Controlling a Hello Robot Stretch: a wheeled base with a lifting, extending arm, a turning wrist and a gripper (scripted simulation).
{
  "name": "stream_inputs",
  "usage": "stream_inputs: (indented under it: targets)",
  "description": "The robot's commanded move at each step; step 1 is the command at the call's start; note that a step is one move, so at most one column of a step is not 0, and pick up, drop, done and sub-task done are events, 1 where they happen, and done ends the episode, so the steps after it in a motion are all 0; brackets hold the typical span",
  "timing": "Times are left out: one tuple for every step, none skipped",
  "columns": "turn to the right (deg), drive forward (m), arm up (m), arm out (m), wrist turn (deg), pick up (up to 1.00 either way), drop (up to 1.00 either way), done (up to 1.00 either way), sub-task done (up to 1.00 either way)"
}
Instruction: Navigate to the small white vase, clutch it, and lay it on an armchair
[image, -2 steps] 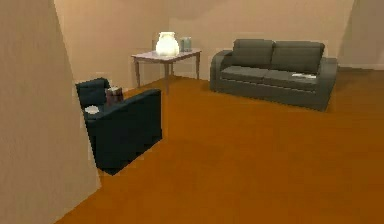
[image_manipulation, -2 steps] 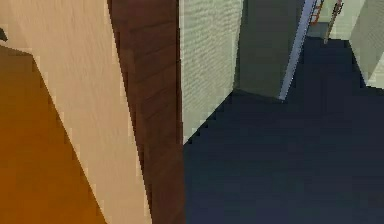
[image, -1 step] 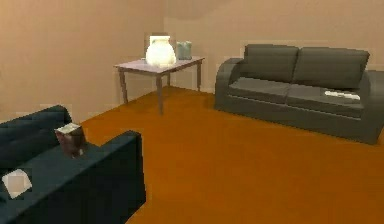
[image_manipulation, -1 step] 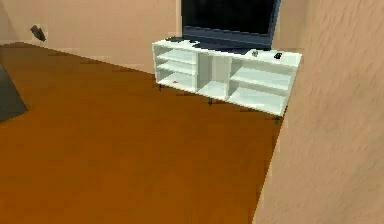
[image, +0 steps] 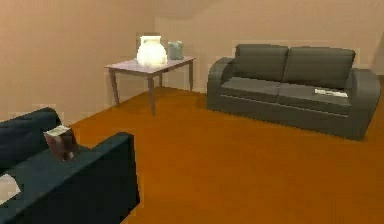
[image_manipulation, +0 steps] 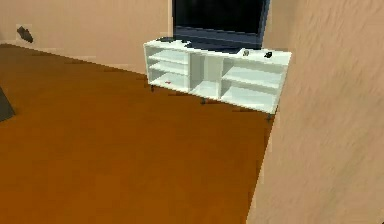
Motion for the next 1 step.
stream_inputs:
  targets:
    - [12.0,0.0,0.0,0.0,0.0,0.0,0.0,0.0,0.0]
